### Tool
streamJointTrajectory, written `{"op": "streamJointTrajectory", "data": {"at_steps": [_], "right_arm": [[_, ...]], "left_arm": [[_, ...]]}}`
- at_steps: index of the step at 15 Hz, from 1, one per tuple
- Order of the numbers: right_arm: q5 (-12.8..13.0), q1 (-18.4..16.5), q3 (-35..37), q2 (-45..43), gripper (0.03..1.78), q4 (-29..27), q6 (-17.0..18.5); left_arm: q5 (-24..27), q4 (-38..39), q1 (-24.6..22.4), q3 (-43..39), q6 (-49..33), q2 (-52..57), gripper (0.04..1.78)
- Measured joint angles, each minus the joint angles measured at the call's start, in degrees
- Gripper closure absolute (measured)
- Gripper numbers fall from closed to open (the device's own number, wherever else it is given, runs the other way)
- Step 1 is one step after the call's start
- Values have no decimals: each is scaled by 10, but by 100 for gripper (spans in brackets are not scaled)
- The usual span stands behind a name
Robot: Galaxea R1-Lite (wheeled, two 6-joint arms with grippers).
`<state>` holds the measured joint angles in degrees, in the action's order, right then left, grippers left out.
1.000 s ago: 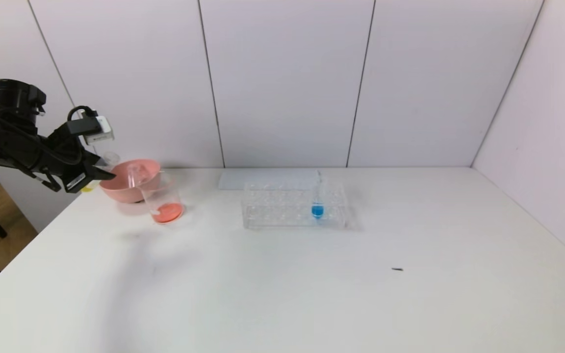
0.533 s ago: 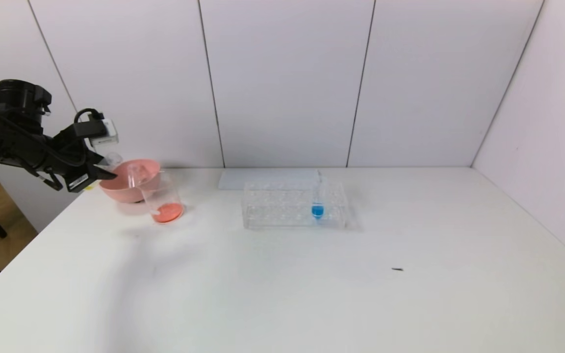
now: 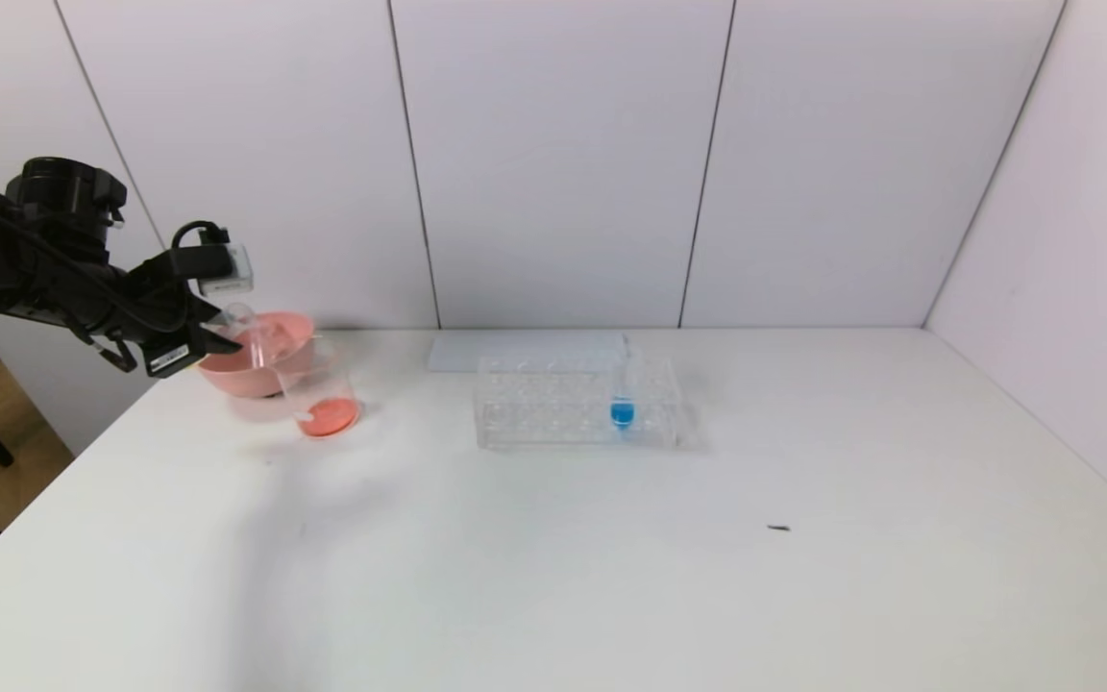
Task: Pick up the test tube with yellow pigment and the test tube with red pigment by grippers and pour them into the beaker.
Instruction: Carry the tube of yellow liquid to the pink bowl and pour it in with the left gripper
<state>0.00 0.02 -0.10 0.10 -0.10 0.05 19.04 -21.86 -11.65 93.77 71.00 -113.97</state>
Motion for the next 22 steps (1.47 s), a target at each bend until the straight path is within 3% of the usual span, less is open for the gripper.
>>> {"op": "streamJointTrajectory", "data": {"at_steps": [15, 22], "right_arm": [[0, 0, 0, 0, 11, 0, 0], [0, 0, 0, 0, 11, 0, 0]], "left_arm": [[-14, 6, 15, 17, 89, -10, 136], [-25, 7, 17, 20, 93, -13, 136]]}}
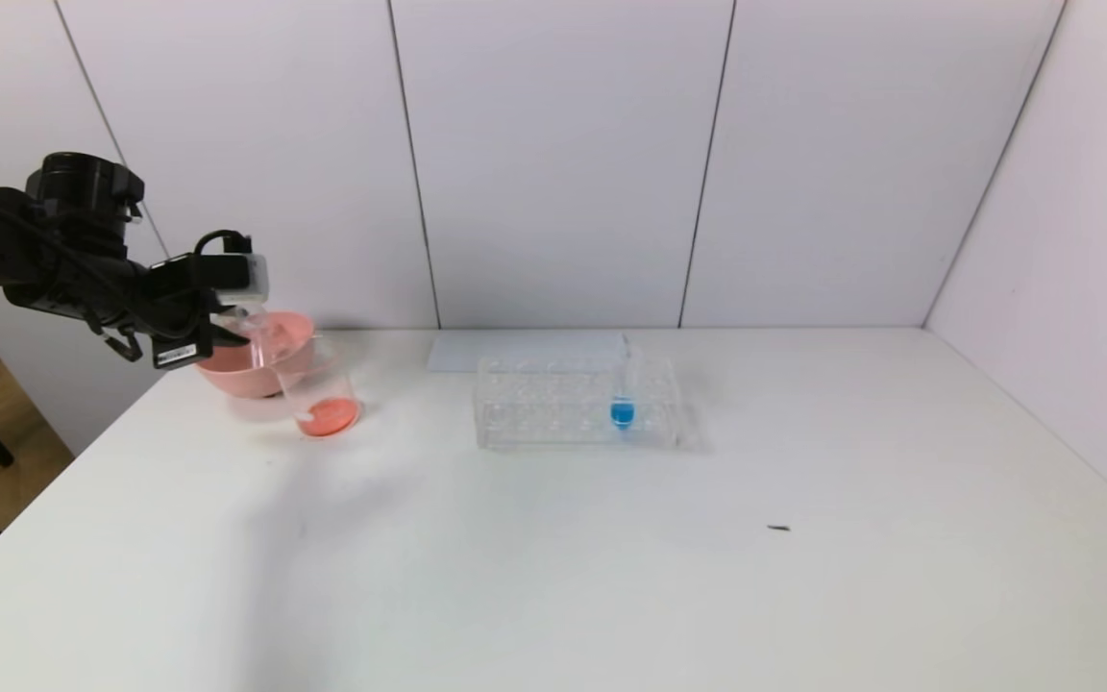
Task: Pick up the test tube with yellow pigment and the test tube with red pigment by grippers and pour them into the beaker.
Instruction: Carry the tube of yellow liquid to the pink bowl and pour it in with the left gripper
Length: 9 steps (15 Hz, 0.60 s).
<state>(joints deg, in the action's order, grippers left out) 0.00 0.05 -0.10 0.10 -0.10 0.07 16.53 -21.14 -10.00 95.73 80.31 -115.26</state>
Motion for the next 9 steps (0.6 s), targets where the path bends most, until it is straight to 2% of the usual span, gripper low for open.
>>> {"op": "streamJointTrajectory", "data": {"at_steps": [9], "right_arm": [[0, 0, 0, 0, 11, 0, 0]], "left_arm": [[-10, 0, 3, 5, 1, -4, 136]]}}
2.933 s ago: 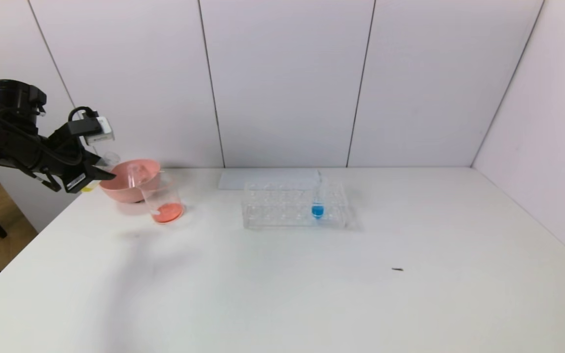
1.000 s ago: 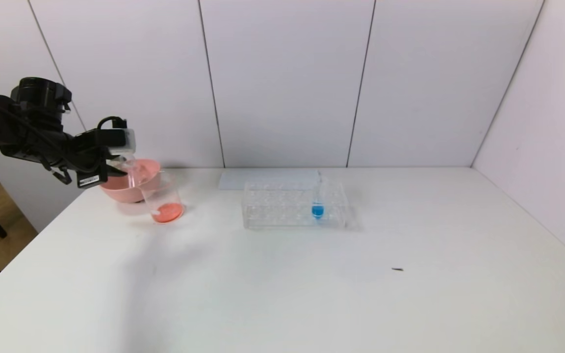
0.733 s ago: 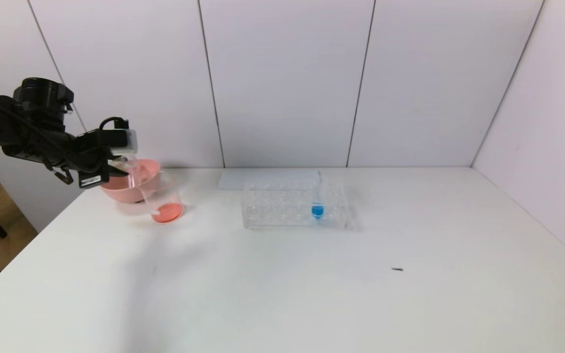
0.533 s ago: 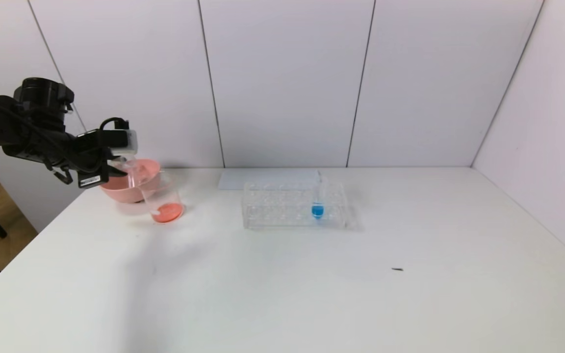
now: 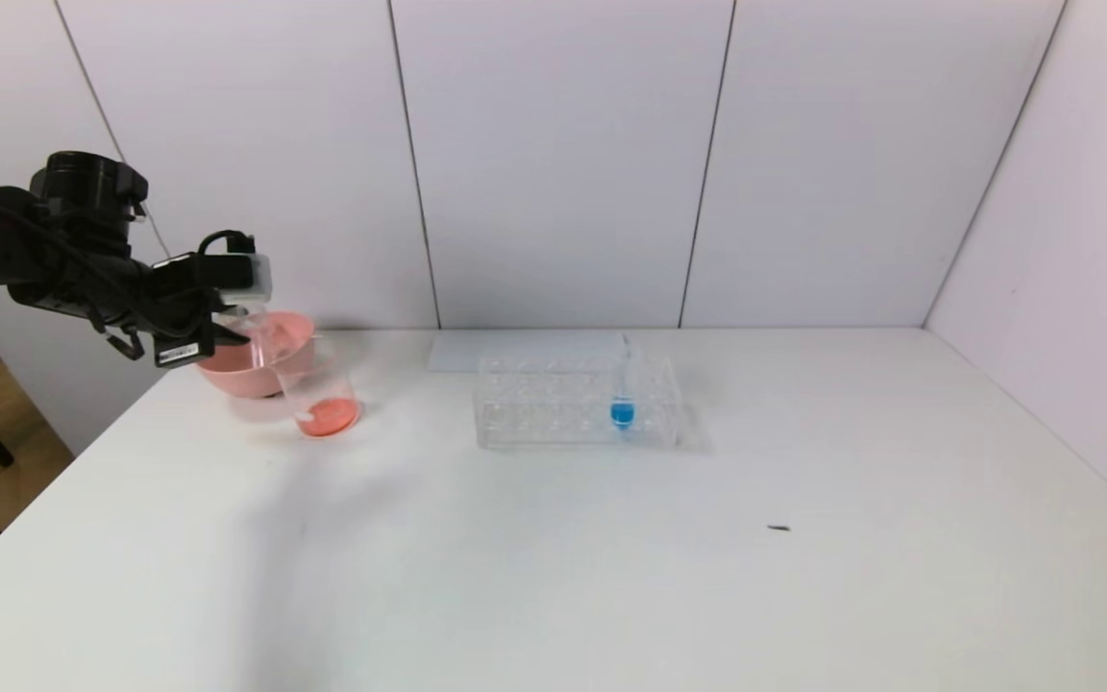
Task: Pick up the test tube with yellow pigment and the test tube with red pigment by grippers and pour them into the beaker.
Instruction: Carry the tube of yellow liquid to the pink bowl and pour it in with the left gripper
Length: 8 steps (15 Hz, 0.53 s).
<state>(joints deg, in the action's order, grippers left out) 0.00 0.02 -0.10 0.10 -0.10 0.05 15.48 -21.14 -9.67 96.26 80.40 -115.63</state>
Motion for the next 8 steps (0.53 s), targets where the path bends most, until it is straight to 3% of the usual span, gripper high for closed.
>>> {"op": "streamJointTrajectory", "data": {"at_steps": [8], "right_arm": [[0, 0, 0, 0, 11, 0, 0]], "left_arm": [[-11, 1, 5, 7, 13, -8, 136]]}}
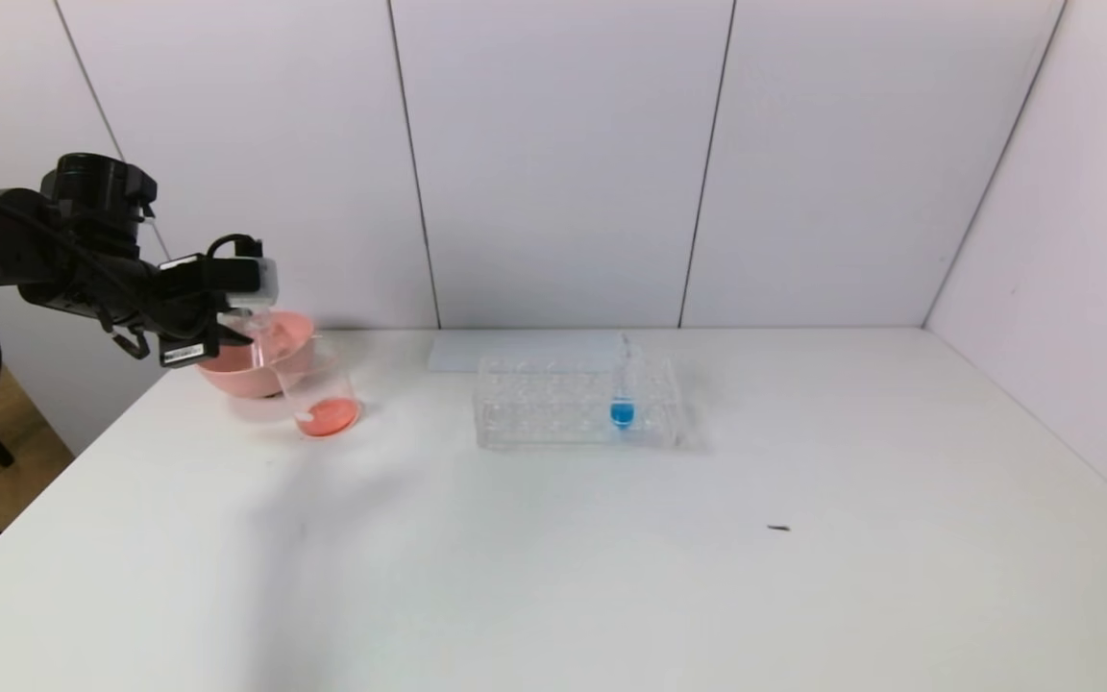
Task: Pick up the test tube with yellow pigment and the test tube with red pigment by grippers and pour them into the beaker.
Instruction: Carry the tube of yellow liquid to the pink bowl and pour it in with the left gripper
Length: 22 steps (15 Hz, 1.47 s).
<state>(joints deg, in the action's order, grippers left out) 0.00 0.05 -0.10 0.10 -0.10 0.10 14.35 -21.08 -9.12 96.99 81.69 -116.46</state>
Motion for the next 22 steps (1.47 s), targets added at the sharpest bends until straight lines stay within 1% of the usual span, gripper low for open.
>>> {"op": "streamJointTrajectory", "data": {"at_steps": [5, 9, 14, 18, 22], "right_arm": [[0, 0, 0, 0, 11, 0, 0], [0, 0, 0, 0, 11, 0, 0], [0, 0, 0, 0, 11, 0, 0], [0, 0, 0, 0, 11, 0, 0], [0, 0, 0, 0, 11, 0, 0]], "left_arm": [[-1, 0, 0, 9, 25, -8, 136], [-17, 0, 1, 14, 42, -10, 136], [-22, 0, 2, 17, 62, -11, 136], [-39, 0, 3, 18, 76, -12, 136], [-58, 0, 15, 17, 92, -12, 136]]}}
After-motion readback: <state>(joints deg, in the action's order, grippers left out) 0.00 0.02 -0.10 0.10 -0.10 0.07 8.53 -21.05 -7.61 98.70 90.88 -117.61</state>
